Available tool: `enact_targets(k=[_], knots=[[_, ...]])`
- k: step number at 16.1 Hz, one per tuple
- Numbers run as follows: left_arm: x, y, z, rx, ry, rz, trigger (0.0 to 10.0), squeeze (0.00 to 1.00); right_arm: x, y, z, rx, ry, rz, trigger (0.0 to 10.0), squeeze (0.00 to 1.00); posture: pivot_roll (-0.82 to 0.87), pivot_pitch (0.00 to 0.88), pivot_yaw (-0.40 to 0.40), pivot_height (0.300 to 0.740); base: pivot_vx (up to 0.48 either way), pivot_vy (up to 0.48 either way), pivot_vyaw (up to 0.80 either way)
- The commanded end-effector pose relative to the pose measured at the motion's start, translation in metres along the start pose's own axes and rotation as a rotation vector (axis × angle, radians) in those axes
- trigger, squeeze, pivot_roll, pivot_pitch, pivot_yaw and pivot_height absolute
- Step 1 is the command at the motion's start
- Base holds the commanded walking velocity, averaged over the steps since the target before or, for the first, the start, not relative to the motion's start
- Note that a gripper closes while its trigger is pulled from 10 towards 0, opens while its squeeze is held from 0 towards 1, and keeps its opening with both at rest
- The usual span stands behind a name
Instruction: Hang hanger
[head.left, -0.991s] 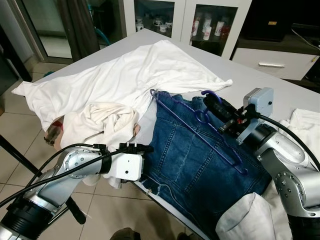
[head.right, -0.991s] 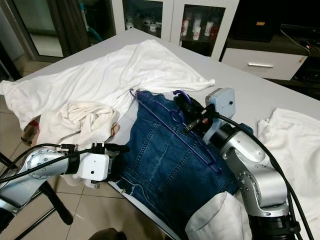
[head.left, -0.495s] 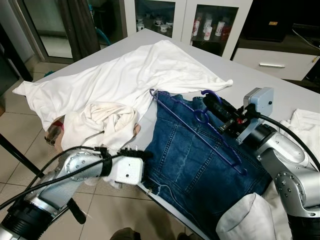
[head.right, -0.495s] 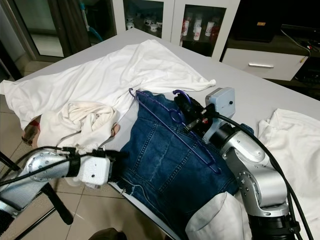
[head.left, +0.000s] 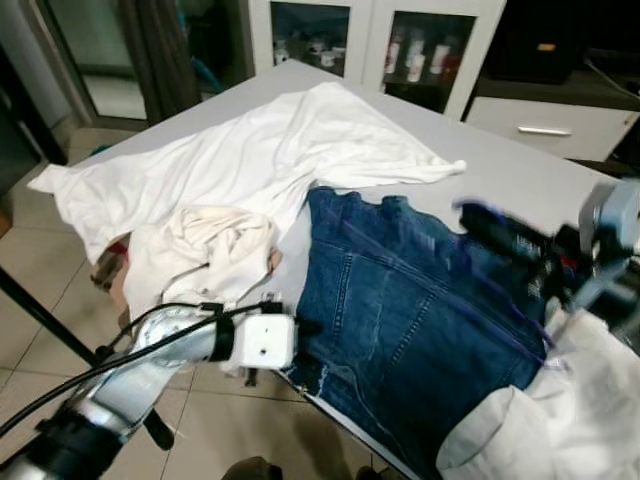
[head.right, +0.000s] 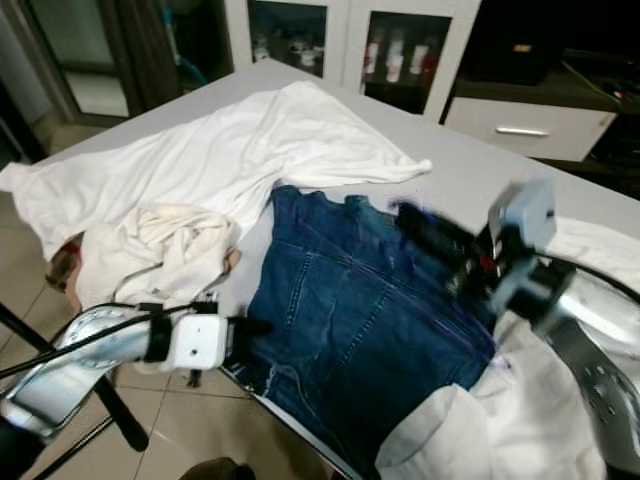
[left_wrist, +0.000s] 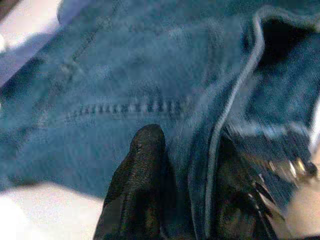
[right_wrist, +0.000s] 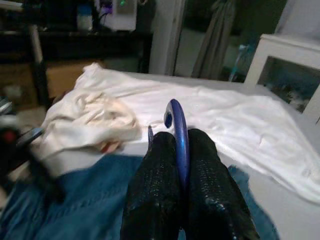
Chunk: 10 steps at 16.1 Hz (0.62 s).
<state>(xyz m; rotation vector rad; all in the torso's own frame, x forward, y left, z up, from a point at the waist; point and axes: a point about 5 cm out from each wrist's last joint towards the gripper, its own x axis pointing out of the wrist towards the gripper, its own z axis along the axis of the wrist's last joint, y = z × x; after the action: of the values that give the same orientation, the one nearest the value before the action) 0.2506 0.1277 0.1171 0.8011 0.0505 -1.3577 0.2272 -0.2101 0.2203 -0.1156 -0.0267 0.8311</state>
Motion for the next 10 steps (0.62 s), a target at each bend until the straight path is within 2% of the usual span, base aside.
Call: enact_targets(k=[1,4,6,10], knots=[[-0.003,0.011,0.000,-0.024,-0.015,0.060,0.0,0.00,-0.005,0.004,0.009,-0.026,-0.001,0.038,10.0,0.00,-0.03,0.053,0.005,0.740,0.000,0.000,0.00],[0.000,0.024,0.000,-0.079,-0.056,0.119,0.0,0.00,-0.018,0.011,0.012,-0.023,0.038,0.099,10.0,0.00,-0.03,0.054,0.010,0.740,0.000,0.000,0.00],[0.000,0.026,-0.003,-0.089,-0.058,0.116,0.0,0.00,-0.026,0.009,0.017,-0.031,0.042,0.101,10.0,0.00,-0.04,0.055,0.014,0.740,0.000,0.000,0.00],[0.004,0.026,-0.007,-0.118,-0.073,0.098,0.0,0.00,-0.043,0.003,0.039,-0.016,-0.029,0.096,10.0,0.00,-0.05,0.055,0.018,0.740,0.000,0.000,0.00]])
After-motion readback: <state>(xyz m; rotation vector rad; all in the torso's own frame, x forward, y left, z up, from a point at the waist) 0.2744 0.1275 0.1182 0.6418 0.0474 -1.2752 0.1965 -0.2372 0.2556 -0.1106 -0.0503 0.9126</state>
